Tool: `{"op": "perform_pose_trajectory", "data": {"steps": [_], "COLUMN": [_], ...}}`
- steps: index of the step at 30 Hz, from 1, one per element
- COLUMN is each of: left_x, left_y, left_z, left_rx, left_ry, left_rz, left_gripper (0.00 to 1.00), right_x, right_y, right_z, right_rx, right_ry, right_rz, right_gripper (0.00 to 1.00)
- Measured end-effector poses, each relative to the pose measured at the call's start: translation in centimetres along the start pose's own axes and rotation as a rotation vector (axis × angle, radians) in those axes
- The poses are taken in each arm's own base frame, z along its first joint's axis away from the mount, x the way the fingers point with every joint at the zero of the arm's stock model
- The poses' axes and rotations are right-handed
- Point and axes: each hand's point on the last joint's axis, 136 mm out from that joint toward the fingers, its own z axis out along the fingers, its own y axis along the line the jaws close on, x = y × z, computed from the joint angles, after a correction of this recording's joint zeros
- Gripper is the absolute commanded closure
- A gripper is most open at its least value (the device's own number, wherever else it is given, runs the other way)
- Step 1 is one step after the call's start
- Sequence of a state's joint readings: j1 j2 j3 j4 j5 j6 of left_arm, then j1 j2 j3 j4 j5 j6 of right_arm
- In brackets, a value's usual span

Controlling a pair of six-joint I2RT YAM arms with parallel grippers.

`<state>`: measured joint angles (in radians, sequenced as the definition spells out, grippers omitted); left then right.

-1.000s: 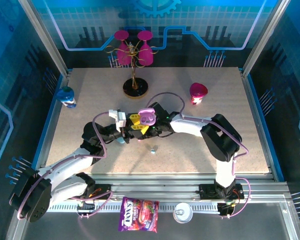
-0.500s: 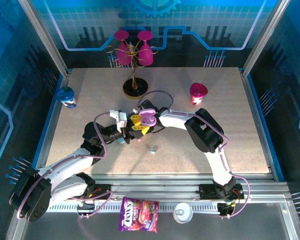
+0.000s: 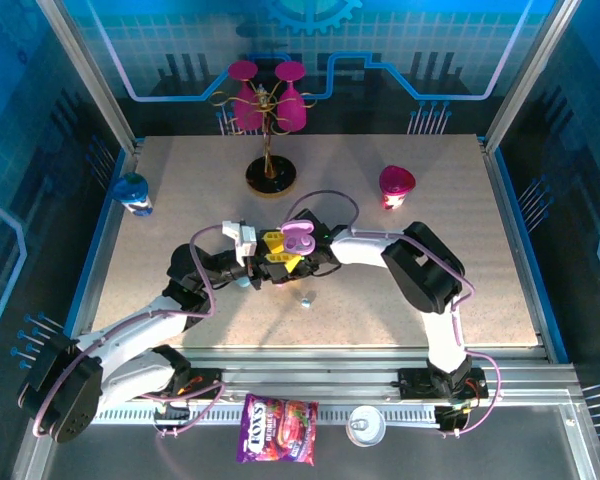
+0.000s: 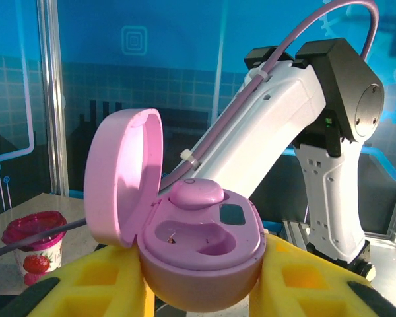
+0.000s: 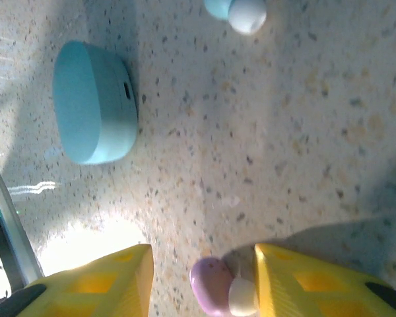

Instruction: Insert the wireless bluetooth earbuds into the charging case

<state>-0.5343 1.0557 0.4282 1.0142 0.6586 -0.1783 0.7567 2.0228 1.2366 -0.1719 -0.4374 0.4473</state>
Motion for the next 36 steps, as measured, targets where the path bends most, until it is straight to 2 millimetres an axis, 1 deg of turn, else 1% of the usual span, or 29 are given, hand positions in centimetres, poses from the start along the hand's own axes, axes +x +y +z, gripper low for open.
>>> {"op": "perform_pose_trajectory", "data": {"steps": [4,9,12,17,21,23,26,32,36], "left_x": [0.2,0.2,0.2,-0.4,-1.2,-1.7,-1.9,-1.9,-2.0], "left_y": [0.1,0.0,0.0,-0.4,-0.9,-1.3,-1.4,-1.3,-1.2], "left_z": [0.0,0.1,0.1,-0.2,-0.5,-0.7,-0.8,-0.8,-0.9], "left_rx": [-0.002,0.000,0.001,-0.004,-0.001,0.005,0.006,-0.003,-0.016], "left_ry": [0.004,0.004,0.006,0.001,-0.009,-0.021,-0.026,-0.024,-0.025], "left_rz": [-0.004,-0.004,-0.004,0.019,0.044,0.067,0.076,0.075,0.086], "left_gripper": [0.71,0.71,0.71,0.71,0.71,0.71,0.71,0.71,0.71], "right_x": [0.9,0.5,-0.2,-2.3,-2.7,-2.7,-2.5,-1.0,0.2], "right_y": [0.4,0.6,0.5,1.7,2.2,2.0,1.7,0.9,0.8], "right_z": [-0.6,-1.7,-2.3,-3.0,-2.7,-2.6,-2.0,0.0,0.5], "right_rx": [0.009,0.079,0.148,0.261,0.353,0.395,0.439,0.489,0.505], "right_ry": [0.005,-0.010,-0.014,-0.030,-0.023,-0.010,0.011,0.084,0.122], "right_rz": [-0.006,-0.033,-0.059,-0.113,-0.126,-0.114,-0.102,-0.093,-0.095], "right_gripper": [0.57,0.55,0.55,0.57,0.59,0.59,0.60,0.63,0.67]}}
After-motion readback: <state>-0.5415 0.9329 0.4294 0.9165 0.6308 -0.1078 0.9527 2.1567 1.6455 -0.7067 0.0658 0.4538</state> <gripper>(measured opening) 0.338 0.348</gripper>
